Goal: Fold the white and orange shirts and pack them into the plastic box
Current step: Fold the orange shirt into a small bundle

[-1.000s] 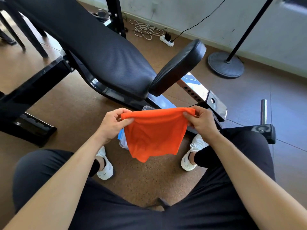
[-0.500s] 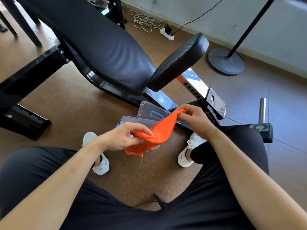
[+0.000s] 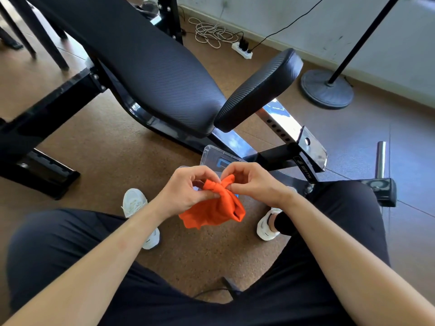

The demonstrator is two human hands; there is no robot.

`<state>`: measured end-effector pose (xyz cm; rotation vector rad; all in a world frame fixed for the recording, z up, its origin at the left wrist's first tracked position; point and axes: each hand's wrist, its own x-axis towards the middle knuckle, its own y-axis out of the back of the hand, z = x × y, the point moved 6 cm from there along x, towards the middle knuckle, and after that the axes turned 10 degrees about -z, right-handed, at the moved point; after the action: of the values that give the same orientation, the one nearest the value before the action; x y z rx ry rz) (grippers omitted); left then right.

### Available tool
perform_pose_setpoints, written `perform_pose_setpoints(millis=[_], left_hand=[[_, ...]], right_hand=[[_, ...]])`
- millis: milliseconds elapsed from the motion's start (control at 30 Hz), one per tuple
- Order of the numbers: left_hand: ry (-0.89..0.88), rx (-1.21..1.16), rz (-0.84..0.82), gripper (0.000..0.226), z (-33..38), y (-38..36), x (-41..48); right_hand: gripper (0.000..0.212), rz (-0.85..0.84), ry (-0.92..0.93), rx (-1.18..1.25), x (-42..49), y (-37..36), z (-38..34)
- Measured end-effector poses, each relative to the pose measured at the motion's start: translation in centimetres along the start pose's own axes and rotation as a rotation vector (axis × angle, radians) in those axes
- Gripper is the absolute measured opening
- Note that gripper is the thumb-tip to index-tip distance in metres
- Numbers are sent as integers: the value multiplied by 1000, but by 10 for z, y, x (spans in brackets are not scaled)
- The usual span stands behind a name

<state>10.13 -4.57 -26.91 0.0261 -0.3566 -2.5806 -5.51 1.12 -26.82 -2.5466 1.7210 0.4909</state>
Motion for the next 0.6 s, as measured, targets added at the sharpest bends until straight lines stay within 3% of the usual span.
perform_pose_setpoints(millis=[133,333,433,600], left_hand=[[-53,27,32,26,0,2,1],[40,-41,-86,58,-3,-8,5],[61,32,-163,47,-7,-11,6],[149,63,-11,20,-20,3,6]], right_hand=[[36,63,26,84,-4,-2,2],[51,168,-9,155,-10,-3,8],[47,150,-32,140,-12,-6,11],[47,174,-28,-22,-17,-3,5]])
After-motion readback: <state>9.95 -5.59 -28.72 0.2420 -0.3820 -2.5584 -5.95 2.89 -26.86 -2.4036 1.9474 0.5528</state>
